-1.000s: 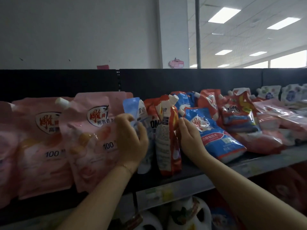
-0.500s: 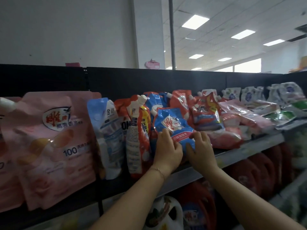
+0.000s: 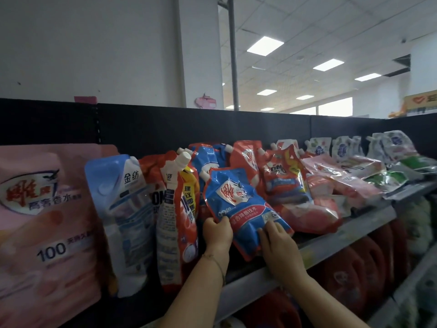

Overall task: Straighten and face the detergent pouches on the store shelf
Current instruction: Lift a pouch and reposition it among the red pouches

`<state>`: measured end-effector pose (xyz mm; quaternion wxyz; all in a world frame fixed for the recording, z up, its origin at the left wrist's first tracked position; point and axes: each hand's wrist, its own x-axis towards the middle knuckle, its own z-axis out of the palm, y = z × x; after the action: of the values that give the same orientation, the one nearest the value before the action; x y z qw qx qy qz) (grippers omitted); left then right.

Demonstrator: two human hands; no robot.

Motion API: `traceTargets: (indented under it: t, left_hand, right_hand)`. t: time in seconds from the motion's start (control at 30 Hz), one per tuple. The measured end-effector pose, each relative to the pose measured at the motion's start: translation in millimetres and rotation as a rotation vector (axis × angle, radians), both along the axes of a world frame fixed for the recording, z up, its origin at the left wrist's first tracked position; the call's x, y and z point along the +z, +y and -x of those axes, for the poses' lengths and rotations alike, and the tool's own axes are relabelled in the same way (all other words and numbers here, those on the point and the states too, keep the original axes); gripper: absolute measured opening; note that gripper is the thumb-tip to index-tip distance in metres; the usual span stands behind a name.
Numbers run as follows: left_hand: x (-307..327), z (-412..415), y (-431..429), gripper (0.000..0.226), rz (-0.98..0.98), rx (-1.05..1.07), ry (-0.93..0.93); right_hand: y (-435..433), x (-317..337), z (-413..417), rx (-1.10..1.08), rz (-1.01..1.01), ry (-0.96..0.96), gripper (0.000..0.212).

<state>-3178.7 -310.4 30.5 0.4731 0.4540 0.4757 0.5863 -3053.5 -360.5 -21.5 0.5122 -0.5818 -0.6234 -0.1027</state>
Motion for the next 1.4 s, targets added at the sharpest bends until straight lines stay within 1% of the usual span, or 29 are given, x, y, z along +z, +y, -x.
traceTargets:
  t: [0.1, 0.23, 0.33, 0.43, 0.5, 0.63, 0.7, 0.8, 0.93, 1.1, 1.17, 1.23, 1.3, 1.4]
  left_hand:
    - [-2.2, -0.1, 1.3, 0.032, 0.066, -0.059, -0.055]
    - [-3.0, 3.1, 2.4, 0.018, 0.095, -0.095, -0.116]
    - [-3.1, 4.5, -1.0, 0.022, 0.064, -0.105, -0.127]
    - [-2.4, 3.1, -5.5, 0.028, -0.012, -0.086, -0.105]
    - [-1.2, 3.4, -6.8, 0.032, -0.115, -0.058, -0.067]
    - [5.2, 4.6, -19.6, 0.027, -0.312, -0.054, 0.002]
    - [6.8, 3.8, -22.6, 0.03, -0.378, -0.046, 0.054]
    - [7.7, 2.3, -22.7, 0.032, -0.415, -0.001, 0.075]
    - [7.5, 3.7, -22.3, 0.032, -0.426, 0.033, 0.049]
    - [6.7, 4.4, -29.2, 0.028, -0.57, 0.102, 0.084]
    - [6.1, 4.1, -28.1, 0.031, -0.602, 0.158, 0.107]
    - [6.0, 3.5, -24.8, 0.034, -0.605, 0.226, 0.084]
    - [5.4, 2.3, -24.7, 0.041, -0.644, 0.31, 0.066]
    - [2.2, 0.2, -26.0, 0.057, -0.704, 0.412, 0.137]
  right_hand:
    - [-0.2, -1.4, 1.1, -0.002, 0.004, 0.015, 0.019]
    - [-0.6, -1.3, 1.5, -0.009, -0.017, 0.022, 0.02]
    - [-2.6, 0.2, 2.0, -0.014, 0.002, 0.01, 0.02]
    - [-3.9, 2.7, 0.6, 0.001, 0.06, -0.006, 0.021]
    - [-2.8, 5.5, -0.7, 0.014, 0.108, -0.02, 0.021]
    - [1.4, 7.7, -1.0, 0.032, 0.142, -0.036, 0.017]
    - [2.9, 6.5, -0.3, 0.045, 0.161, -0.061, 0.016]
    - [3.0, 8.7, -1.7, 0.066, 0.219, -0.093, 0.013]
    - [3.1, 17.1, -4.0, 0.056, 0.373, -0.249, 0.004]
    - [5.7, 26.0, -0.2, 0.063, 0.563, -0.398, 0.033]
    - [7.3, 28.7, 1.1, 0.077, 0.606, -0.42, 0.037]
    - [8.2, 28.6, 1.3, 0.09, 0.599, -0.396, 0.034]
    - [8.3, 25.1, 1.0, 0.098, 0.556, -0.364, 0.026]
    - [5.8, 19.9, 2.1, 0.08, 0.456, -0.336, 0.016]
